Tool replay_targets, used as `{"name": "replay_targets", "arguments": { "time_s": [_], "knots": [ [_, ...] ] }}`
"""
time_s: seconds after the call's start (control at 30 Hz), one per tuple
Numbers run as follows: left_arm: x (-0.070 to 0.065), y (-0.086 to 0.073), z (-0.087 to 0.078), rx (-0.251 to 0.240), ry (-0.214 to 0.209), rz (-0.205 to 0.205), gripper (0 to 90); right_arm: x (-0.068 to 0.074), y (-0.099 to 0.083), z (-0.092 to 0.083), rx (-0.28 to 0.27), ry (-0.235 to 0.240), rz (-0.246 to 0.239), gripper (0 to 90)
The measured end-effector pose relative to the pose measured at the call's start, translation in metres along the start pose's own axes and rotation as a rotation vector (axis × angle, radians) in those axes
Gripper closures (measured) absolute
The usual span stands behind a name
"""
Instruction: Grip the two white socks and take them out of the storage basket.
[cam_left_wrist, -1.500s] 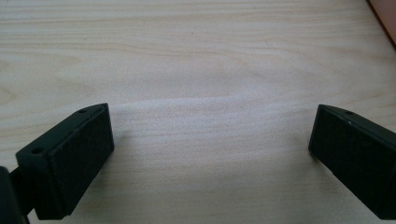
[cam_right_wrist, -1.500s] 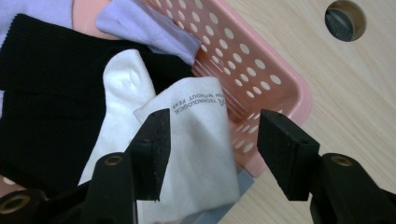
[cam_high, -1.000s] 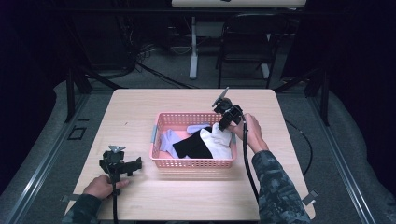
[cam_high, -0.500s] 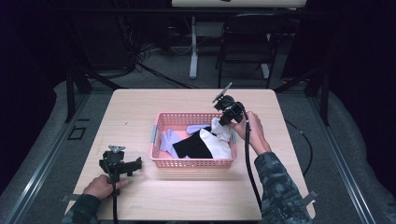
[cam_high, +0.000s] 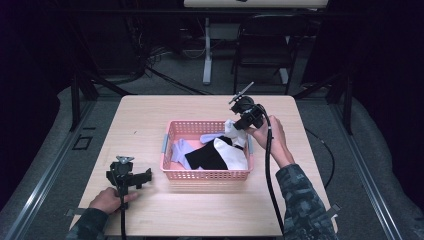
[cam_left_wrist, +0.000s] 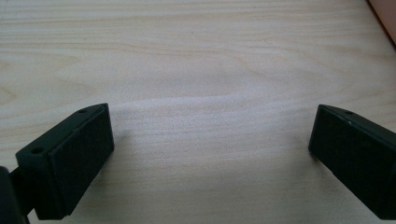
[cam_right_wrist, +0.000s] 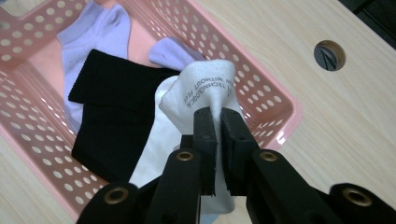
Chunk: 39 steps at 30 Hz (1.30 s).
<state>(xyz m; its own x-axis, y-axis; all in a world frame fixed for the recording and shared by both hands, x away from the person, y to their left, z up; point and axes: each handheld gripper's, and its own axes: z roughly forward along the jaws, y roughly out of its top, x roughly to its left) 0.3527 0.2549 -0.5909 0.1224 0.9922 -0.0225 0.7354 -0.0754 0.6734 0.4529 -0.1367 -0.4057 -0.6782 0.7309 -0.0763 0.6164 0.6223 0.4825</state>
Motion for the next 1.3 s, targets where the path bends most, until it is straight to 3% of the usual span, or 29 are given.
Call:
{"name": "replay_targets", "arguments": {
  "time_s": [0.5, 0.6, 1.3],
  "knots": [
    [0.000, 0.000, 0.000, 0.001, 0.000, 0.000, 0.0, 0.000, -0.005, -0.031, -0.076, -0.003, 0.007, 85.3],
    [0.000, 0.000, 0.000, 0.000, 0.000, 0.000, 0.0, -0.001, -0.008, -0.038, -0.072, -0.008, -0.004, 85.2],
    [0.000, 0.000, 0.000, 0.000, 0.000, 0.000, 0.0, -0.028, -0.049, -0.074, -0.101, -0.050, 0.082, 85.2]
  ]
}}
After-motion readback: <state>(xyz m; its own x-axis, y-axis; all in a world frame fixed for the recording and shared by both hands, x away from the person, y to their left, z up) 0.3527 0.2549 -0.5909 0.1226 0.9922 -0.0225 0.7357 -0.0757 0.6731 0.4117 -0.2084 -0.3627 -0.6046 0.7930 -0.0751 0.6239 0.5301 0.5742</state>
